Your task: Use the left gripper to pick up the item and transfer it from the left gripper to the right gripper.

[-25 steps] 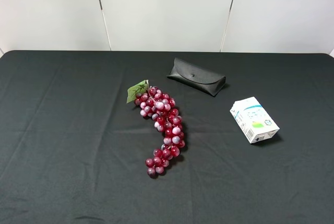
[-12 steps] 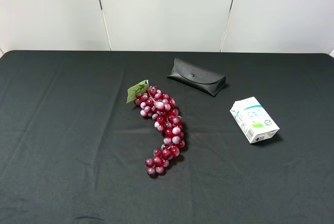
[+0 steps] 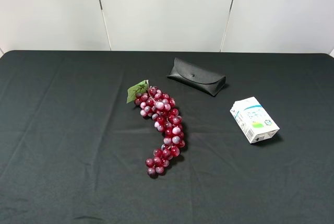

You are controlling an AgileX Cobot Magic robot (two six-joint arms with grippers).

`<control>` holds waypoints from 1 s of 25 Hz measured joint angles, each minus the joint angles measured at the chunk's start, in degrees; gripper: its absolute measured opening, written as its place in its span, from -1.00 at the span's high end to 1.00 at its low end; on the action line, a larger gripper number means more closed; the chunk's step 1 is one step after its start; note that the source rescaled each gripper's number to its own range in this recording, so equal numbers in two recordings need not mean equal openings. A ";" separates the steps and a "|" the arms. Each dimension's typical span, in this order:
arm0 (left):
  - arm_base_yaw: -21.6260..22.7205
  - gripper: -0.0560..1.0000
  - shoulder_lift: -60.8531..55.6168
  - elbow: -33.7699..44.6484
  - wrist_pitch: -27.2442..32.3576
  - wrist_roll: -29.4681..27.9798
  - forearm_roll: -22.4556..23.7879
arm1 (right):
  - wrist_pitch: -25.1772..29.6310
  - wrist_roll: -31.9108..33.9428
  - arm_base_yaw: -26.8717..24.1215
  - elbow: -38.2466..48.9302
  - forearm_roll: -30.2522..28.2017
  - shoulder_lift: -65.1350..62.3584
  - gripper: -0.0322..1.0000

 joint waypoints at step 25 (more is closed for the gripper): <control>0.00 -1.00 -1.35 0.00 0.07 0.00 0.00 | 0.07 0.00 -0.20 0.00 0.00 0.00 -1.00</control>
